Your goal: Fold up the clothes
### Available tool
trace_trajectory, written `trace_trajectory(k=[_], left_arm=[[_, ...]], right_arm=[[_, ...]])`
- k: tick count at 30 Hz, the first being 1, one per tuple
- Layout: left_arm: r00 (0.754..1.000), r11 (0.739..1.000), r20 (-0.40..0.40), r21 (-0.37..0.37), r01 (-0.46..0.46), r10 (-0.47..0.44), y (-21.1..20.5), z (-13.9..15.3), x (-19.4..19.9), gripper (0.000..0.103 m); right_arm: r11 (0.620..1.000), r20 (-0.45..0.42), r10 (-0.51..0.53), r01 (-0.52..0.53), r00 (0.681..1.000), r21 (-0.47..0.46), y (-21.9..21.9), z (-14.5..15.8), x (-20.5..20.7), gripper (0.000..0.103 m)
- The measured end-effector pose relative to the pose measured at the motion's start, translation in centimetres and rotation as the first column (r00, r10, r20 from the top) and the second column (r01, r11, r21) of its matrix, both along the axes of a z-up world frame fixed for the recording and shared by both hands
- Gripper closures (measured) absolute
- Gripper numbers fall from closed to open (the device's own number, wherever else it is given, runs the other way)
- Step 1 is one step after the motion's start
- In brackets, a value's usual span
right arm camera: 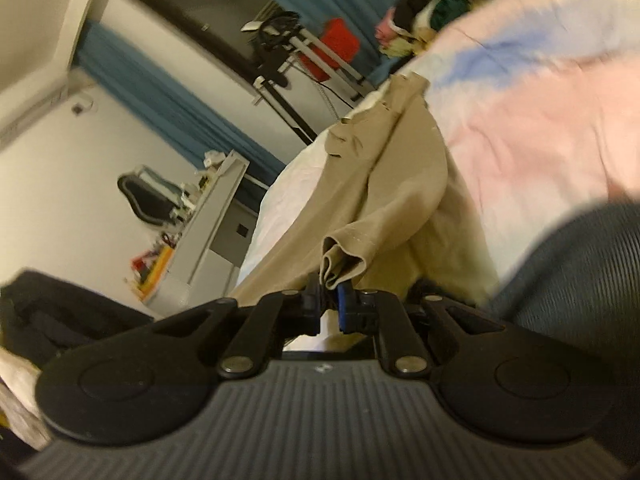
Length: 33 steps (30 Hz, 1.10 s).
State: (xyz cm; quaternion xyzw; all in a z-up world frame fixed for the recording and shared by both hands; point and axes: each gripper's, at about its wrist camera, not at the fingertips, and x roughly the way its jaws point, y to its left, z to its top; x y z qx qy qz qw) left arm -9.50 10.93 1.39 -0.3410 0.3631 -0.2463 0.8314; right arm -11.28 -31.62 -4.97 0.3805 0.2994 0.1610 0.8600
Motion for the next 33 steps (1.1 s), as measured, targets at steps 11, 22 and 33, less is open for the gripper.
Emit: trace_trajectory(k=[11,22,33], left_arm=[[0.997,0.992,0.082,0.127,-0.002,-0.008,-2.4,3.7,11.1,0.097],[0.979,0.923,0.165,0.346,-0.169,0.117,-6.0,-0.3,30.1,0.097],[0.986,0.847,0.144,0.513,-0.143,0.080,-7.9,-9.7,37.9,0.096]], right_arm=[[0.997,0.076,-0.019,0.025,0.997,-0.079,-0.4,3.2,8.6,0.092],[0.975,0.066,-0.100,0.111,0.993,-0.191,1.0,0.3,28.8,0.092],[0.905,0.047,-0.064,0.078,0.997,-0.419,2.9,-9.1,38.6,0.092]])
